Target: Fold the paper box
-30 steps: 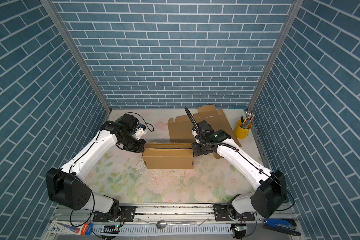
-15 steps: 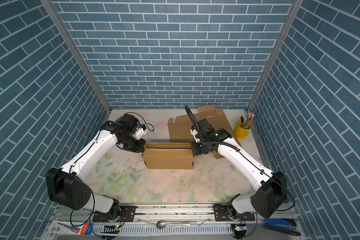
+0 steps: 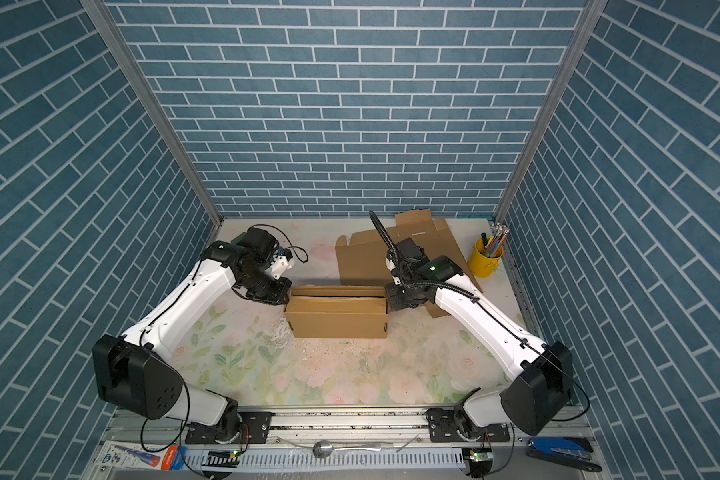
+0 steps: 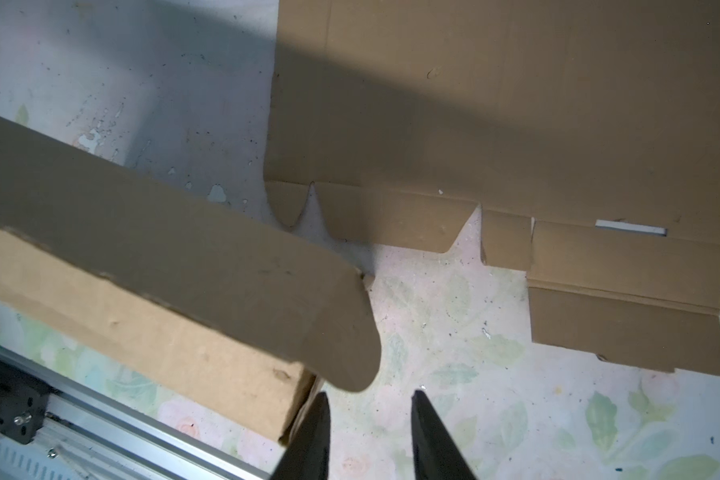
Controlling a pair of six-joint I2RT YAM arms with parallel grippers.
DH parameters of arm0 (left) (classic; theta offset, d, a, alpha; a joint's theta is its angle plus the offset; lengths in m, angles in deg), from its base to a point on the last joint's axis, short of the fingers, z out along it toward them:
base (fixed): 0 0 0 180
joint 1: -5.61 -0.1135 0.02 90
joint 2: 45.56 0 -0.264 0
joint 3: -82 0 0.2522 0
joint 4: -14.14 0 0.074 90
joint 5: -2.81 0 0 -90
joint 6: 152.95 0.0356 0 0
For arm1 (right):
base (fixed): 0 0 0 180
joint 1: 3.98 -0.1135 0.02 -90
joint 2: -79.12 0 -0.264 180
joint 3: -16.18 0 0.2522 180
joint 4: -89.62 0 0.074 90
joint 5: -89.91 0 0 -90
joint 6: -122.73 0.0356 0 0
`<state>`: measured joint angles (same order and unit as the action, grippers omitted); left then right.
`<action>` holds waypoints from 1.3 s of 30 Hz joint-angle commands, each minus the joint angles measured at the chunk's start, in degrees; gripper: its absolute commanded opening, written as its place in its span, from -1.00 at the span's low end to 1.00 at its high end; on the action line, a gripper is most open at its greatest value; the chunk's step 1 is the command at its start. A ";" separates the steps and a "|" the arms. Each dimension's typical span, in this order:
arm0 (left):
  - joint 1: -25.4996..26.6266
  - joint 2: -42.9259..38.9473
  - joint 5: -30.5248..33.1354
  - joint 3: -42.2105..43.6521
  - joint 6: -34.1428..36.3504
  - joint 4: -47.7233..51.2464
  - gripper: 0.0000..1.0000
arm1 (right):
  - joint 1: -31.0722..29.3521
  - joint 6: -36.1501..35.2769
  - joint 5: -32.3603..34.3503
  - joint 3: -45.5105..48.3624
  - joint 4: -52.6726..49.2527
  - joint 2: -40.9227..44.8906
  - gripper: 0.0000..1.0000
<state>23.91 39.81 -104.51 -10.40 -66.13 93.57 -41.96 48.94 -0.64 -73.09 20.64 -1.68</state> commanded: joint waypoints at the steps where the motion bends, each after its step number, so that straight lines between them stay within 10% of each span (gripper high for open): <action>1: 0.38 2.09 0.54 0.65 0.54 3.41 -1.00 | 0.01 -2.38 2.66 -1.36 1.07 -1.28 -0.28; 13: 0.50 2.34 0.53 -0.05 0.94 3.71 -1.00 | 0.00 -2.83 -2.34 -1.59 4.37 -1.99 -1.00; 39: 0.67 2.75 0.36 0.40 0.71 3.23 -1.00 | 3.33 9.34 -19.19 -1.84 0.26 -1.06 -1.00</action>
<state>24.00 40.40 -103.88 -11.03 -65.93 93.82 -38.57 56.02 -16.58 -76.85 19.24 -4.54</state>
